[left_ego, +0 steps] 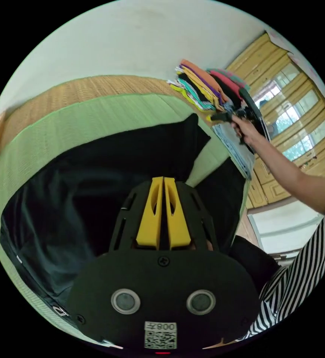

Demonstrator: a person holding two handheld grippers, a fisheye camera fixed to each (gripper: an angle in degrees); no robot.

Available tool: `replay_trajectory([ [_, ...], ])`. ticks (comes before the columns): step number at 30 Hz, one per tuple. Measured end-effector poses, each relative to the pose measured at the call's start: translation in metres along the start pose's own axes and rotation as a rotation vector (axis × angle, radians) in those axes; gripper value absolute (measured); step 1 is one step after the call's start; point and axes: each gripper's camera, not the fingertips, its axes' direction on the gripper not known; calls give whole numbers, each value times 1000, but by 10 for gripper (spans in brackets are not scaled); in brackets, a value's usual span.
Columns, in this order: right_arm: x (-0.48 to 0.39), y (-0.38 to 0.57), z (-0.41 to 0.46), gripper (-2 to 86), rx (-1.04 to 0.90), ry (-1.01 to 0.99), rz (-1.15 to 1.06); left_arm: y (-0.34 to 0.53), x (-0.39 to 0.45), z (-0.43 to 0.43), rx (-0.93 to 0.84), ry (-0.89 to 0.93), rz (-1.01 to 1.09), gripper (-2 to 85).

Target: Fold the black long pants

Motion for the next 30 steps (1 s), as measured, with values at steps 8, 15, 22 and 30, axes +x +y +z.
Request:
replay_trajectory([
  [8,38,32,8,-3,-50,-58,84,-2,-65,21,-100,-212,-169,1],
  [15,60,36,-38,0,52,-99,120,17,-73,19,-42,-180,-152,1],
  [22,35,-28,-27,0,-16,-59,60,29,-100,24,-46,-185,-229,1],
  [30,31,-51,-72,1,60,-76,30,67,-108,-13,40,-145,-193,1],
])
